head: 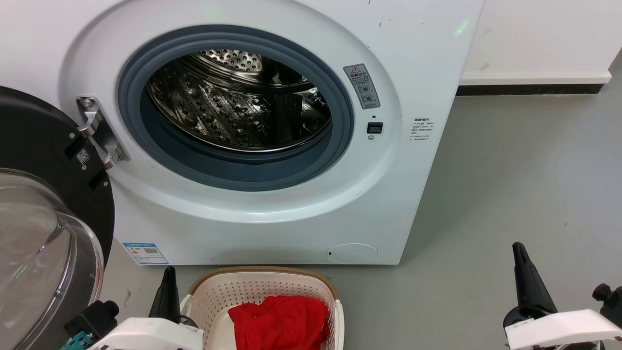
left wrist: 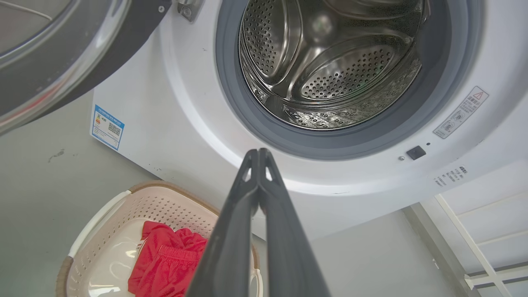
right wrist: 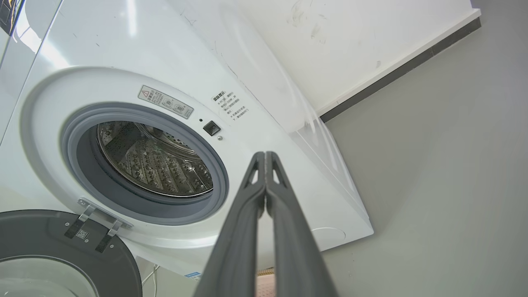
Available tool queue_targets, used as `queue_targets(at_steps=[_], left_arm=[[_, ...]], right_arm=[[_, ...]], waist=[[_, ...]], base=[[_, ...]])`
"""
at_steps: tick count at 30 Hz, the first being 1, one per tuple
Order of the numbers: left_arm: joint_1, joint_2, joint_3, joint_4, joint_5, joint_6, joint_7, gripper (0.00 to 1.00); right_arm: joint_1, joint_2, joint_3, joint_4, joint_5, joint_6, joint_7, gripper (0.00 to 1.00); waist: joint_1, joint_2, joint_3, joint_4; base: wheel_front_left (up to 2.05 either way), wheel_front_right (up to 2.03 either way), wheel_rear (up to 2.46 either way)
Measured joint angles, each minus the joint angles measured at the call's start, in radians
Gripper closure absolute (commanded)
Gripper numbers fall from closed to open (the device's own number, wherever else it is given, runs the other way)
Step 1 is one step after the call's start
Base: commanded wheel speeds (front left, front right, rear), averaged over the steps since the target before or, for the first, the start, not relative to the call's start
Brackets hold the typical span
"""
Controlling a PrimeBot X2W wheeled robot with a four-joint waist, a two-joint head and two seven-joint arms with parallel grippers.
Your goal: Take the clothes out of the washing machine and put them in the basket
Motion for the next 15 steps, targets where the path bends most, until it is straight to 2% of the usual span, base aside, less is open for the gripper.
queue_targets(at_steps=[15], left_arm=[[-0.029, 0.000, 0.016, 0.018, -0.206, -0.027, 0.048, 1.00]], right_arm=[[-0.036, -0.005, -0.007, 0.032, 0.215, 0.000, 0.044, 1.00]], waist=[[0.0000, 0.0000, -0.004, 0.002]], base=[[0.00, 0.00, 0.00]])
